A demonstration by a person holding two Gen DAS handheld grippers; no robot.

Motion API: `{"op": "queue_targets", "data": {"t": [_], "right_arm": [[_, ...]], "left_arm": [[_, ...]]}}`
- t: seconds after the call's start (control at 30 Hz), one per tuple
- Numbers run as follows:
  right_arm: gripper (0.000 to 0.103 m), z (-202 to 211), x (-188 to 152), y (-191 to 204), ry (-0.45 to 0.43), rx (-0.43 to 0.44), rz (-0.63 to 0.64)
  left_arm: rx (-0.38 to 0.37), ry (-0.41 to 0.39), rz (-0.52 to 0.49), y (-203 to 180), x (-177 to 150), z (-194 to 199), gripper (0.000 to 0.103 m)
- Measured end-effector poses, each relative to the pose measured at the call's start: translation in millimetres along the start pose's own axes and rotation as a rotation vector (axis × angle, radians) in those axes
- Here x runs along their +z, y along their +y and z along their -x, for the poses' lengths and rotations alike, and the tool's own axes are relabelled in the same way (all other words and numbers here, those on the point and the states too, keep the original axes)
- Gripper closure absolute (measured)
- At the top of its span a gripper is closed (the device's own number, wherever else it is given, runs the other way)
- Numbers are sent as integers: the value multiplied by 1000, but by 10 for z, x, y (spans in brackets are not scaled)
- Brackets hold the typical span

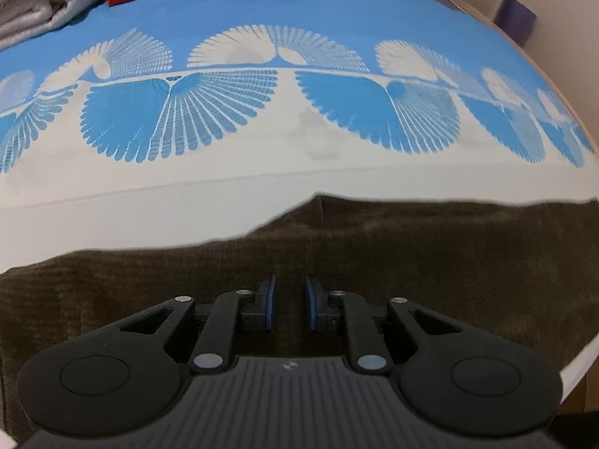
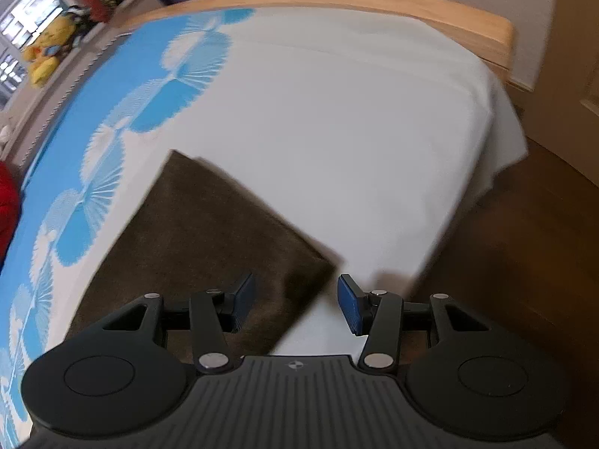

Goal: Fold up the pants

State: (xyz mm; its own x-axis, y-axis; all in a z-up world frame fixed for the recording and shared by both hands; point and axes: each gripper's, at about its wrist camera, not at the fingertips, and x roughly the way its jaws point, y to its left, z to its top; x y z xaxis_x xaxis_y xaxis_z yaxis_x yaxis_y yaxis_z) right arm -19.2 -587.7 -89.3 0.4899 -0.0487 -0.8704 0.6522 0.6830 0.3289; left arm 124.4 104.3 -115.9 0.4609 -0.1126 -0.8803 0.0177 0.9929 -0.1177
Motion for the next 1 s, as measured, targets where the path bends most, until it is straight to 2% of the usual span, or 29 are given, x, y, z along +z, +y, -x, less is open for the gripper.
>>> {"op": "queue_targets", "data": {"t": [0.1, 0.23, 0.43, 0.63, 0.8, 1.0], "right_arm": [[53, -43, 1, 261, -8, 46, 36], [53, -102, 5, 478, 2, 57, 67], [53, -141, 31, 443, 11, 19, 56], [53, -133, 57, 260, 6, 8, 7], [53, -110, 61, 120, 2, 2, -4], [52, -106, 69, -205, 17, -20, -98]], "left_arm": [[-13, 8, 34, 56, 69, -120, 85], [16, 43, 25, 56, 158, -380, 85], [8, 10, 55, 145, 248, -519, 83], [-31, 9, 158, 237, 303, -320, 84], [-51, -44, 107, 81, 308, -38, 83], [-34, -96, -4, -159, 146, 326, 82]]}}
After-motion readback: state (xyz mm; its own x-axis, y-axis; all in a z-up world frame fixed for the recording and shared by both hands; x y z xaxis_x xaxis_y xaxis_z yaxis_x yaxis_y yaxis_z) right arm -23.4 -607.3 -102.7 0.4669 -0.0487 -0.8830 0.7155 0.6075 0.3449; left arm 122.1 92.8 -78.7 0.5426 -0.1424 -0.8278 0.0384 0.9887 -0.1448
